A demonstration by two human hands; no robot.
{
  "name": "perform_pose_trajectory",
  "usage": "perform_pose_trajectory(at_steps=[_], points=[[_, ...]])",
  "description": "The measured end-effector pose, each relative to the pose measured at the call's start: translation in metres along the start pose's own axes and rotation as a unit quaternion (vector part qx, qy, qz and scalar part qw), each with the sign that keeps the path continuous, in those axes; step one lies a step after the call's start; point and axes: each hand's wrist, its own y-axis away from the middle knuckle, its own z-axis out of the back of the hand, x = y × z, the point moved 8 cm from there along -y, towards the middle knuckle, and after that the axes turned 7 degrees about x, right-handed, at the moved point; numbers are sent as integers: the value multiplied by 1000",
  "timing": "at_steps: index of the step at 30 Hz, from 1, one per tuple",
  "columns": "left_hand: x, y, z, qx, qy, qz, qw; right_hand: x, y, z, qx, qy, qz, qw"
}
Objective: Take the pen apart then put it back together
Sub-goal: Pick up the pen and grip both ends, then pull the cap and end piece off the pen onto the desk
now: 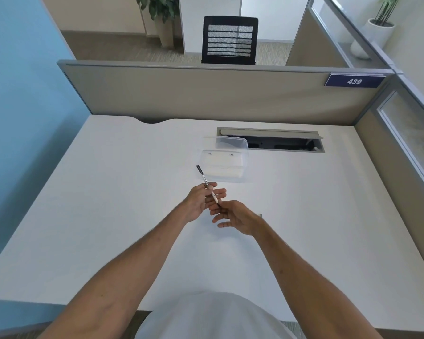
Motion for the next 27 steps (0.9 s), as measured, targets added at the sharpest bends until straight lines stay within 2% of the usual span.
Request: perform_pose_trajectory(at_steps=[4, 10, 17, 22, 27], points=[[-4, 4, -6, 1, 6, -11, 1000, 5, 2, 4, -45, 30, 19, 998], [-4, 6, -9, -61, 41, -9, 997, 21, 4, 3, -100, 136, 70, 983], [-4, 4, -2, -95, 74, -8, 993, 34, 3, 6, -170, 314, 80, 931], [-4, 1, -2, -46, 113, 6, 993, 33, 5, 9, -163, 274, 72, 945], [0, 0, 16, -115, 117, -15, 986, 30, 7, 19, -189, 266, 75, 942]])
